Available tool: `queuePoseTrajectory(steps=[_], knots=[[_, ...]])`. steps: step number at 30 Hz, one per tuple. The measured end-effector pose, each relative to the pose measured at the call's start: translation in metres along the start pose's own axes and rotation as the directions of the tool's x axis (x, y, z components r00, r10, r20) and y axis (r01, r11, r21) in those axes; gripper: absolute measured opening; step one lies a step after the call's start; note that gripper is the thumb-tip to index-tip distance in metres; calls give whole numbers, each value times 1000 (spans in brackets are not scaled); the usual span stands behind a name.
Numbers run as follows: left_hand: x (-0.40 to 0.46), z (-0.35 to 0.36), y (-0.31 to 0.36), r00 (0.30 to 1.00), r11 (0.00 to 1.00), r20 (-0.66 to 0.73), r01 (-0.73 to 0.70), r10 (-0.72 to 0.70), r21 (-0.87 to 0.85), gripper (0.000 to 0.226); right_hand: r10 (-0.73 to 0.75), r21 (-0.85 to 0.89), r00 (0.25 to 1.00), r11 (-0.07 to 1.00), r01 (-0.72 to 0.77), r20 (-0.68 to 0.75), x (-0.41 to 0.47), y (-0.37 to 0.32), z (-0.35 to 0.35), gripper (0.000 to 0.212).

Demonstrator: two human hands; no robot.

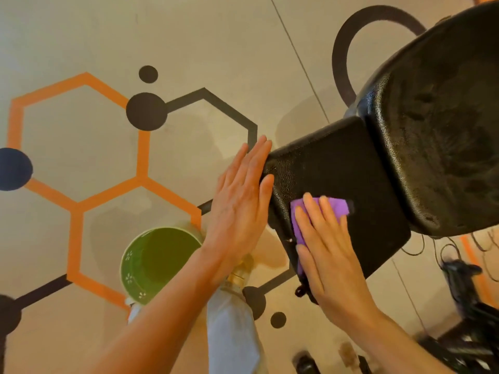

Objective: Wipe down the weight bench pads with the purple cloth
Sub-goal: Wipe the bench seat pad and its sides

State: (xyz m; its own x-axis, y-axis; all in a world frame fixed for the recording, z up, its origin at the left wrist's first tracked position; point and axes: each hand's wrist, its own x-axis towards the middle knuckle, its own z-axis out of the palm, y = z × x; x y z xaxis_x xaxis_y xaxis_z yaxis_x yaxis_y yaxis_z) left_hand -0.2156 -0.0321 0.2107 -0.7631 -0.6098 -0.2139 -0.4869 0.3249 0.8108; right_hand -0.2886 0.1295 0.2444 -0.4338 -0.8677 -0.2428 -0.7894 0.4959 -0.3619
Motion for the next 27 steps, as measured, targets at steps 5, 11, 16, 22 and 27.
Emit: queuePoseTrajectory(steps=[5, 11, 16, 22, 27], knots=[[1, -5, -10, 999, 999, 40, -30, 31, -43, 50, -46, -6, 998, 999, 46, -40, 61, -17, 5, 56], [-14, -1, -9, 998, 979, 36, 54, -48, -195, 55, -37, -214, 999, 976, 44, 37, -20, -4, 6, 51], [-18, 10, -4, 996, 948, -33, 66, -80, -310, 59, -34, -25, 999, 999, 33, -42, 77, -26, 10, 61], [-18, 23, 14, 967, 844, -85, 164, -240, -510, 53, -92, -44, 994, 995, 95, 59, 15, -1, -4, 49], [-8, 34, 16, 942, 811, -104, 215, -319, -544, 51, 310, 126, 928, 949, -289, -208, 138, 50, -36, 44]])
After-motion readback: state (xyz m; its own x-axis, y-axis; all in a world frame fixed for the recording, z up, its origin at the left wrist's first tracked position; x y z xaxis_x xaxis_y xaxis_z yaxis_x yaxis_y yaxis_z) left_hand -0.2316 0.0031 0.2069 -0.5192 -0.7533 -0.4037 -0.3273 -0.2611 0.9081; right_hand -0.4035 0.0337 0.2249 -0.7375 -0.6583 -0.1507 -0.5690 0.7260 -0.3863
